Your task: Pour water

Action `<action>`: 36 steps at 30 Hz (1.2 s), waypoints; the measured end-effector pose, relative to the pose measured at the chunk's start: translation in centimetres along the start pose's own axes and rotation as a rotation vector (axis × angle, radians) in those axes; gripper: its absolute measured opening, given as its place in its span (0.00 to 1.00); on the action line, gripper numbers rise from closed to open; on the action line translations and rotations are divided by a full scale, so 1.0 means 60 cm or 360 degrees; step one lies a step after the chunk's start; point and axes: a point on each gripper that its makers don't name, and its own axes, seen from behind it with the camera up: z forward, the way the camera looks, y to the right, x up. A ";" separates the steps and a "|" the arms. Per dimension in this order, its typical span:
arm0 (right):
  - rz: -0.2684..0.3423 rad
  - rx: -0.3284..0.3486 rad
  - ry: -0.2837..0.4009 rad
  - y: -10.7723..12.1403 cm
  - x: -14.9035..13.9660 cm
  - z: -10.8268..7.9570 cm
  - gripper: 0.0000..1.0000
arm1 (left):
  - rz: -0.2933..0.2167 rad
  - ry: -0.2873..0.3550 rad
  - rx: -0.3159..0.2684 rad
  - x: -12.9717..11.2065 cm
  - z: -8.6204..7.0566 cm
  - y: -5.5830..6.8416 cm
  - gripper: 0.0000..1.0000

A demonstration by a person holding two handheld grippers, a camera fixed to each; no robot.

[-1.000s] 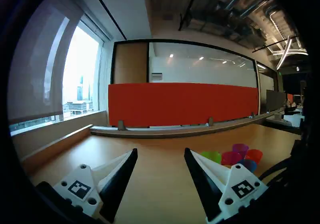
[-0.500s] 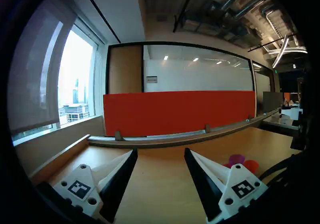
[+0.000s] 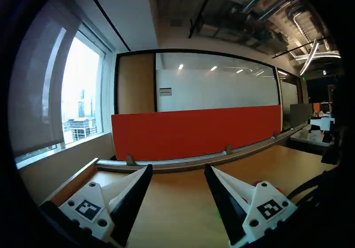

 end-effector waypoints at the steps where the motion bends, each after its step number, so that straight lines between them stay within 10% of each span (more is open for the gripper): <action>1: 0.0008 -0.0001 -0.0007 0.001 -0.001 0.001 1.00 | -0.0003 -0.0005 -0.0002 0.001 0.001 0.001 0.86; 17: 0.0007 0.0093 -0.0029 -0.008 0.002 0.010 1.00 | -0.0035 -0.0011 -0.0110 0.030 0.017 0.019 0.86; 36: -0.0130 0.0736 -0.0007 -0.167 0.043 -0.018 1.00 | -0.0027 -0.0015 -0.0482 0.058 0.013 0.062 0.86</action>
